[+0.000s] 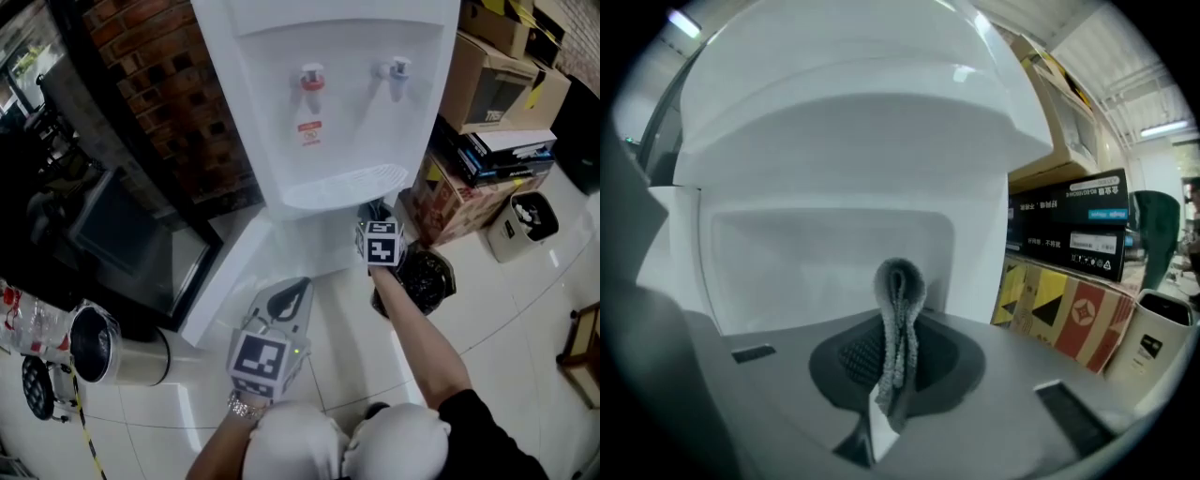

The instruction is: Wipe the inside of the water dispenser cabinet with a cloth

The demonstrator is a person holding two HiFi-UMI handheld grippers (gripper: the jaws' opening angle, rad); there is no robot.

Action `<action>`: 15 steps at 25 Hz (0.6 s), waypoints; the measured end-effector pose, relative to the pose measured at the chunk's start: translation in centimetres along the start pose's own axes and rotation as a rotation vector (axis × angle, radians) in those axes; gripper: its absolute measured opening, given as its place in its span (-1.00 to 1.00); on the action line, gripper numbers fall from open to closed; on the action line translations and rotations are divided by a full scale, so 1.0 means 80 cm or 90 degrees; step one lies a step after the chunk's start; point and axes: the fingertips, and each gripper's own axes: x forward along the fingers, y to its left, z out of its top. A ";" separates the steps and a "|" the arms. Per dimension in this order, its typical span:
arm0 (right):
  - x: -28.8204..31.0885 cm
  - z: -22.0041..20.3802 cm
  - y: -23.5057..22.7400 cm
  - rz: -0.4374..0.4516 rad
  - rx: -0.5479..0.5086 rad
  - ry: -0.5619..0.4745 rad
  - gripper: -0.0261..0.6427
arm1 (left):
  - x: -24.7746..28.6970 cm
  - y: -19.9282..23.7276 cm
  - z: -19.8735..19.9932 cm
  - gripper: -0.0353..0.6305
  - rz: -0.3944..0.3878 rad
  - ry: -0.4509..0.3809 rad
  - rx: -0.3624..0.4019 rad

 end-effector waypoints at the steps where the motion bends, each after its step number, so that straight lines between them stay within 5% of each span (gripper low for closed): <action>1: 0.003 -0.005 -0.003 -0.004 0.006 0.010 -0.86 | -0.001 0.000 0.001 -0.89 0.000 0.000 0.000; 10: 0.020 -0.113 -0.006 0.019 0.006 0.158 -0.85 | -0.005 0.002 0.002 -0.89 0.001 -0.008 -0.002; 15: 0.037 -0.132 0.048 0.172 -0.023 0.178 -0.85 | -0.006 0.005 -0.002 -0.89 0.002 -0.002 -0.005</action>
